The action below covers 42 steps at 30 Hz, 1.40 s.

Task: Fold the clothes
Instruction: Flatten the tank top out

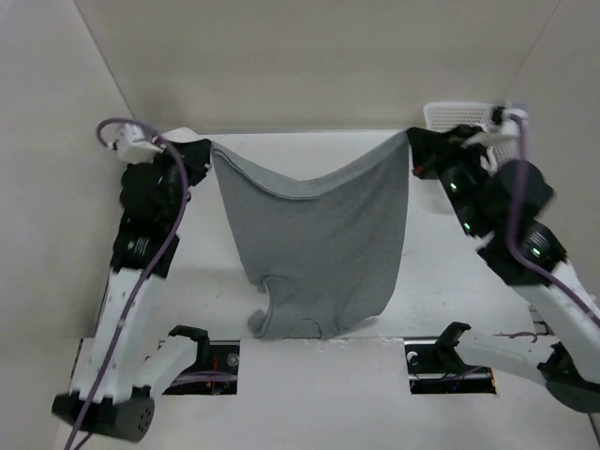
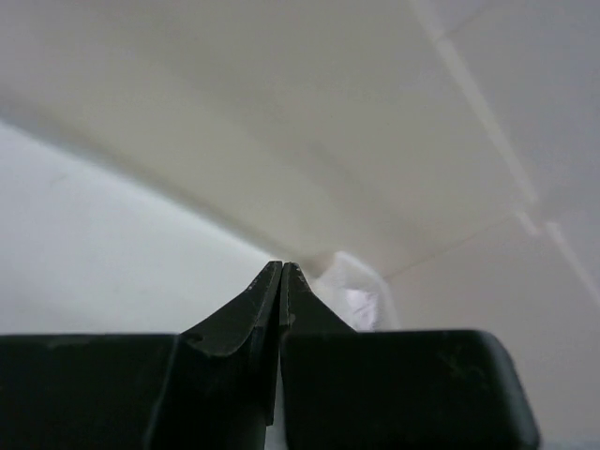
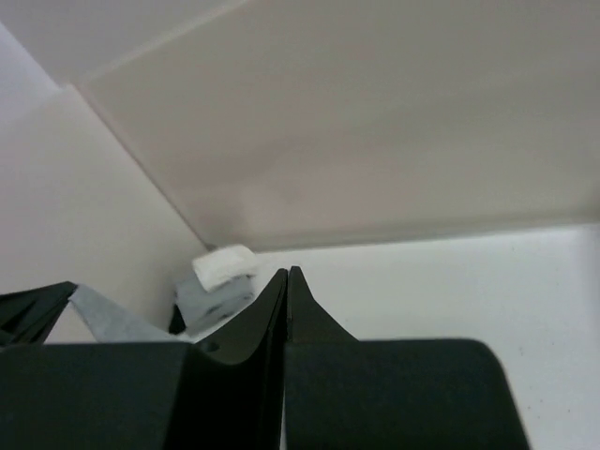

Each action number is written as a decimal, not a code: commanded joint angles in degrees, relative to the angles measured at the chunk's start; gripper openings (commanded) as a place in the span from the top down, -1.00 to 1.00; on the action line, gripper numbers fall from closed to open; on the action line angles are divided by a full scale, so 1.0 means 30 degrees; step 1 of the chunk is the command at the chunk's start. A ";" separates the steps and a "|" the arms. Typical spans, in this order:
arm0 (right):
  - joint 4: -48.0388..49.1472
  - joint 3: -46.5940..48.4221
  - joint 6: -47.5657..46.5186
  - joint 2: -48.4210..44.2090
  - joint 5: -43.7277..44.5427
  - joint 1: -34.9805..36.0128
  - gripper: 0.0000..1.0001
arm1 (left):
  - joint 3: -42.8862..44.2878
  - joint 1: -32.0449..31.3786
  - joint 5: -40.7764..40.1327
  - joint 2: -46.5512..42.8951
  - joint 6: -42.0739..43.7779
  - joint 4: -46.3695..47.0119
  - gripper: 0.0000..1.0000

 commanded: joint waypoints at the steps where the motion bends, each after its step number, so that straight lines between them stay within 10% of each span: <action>1: 0.0723 -0.0281 0.3094 0.3669 -0.8084 -0.5151 1.00 | -0.0280 0.1158 0.0516 0.3578 -0.0709 0.2214 1.00; 7: -0.0463 1.1270 0.5178 1.3248 -1.2817 -1.0379 1.00 | 0.9866 0.2976 0.2654 1.2862 -0.1443 0.1638 1.00; 13: -0.4489 2.5325 0.5707 1.8390 -1.3201 -1.1232 1.00 | 1.8088 0.3885 0.3946 1.5690 -0.2089 0.0662 1.00; 22: -0.2700 1.9100 0.5240 1.2654 -1.3112 -1.1115 1.00 | 1.5757 0.5029 0.4356 1.1770 -0.1416 0.3269 1.00; 34: 0.4888 -1.1626 0.6057 -0.2579 -1.0739 -0.9475 1.00 | -0.6262 0.1165 0.0640 -0.0060 0.0841 0.6761 1.00; 38: 0.3694 -1.6763 0.7082 -0.6240 -1.0477 -0.8569 1.00 | -1.1956 -0.0066 -0.0505 -0.4895 0.0666 0.4075 1.00; 42: 0.0590 -1.6342 0.7642 -0.9439 -0.7820 -0.5528 1.00 | -1.1563 -0.0391 -0.0565 -0.8650 0.0432 0.0378 1.00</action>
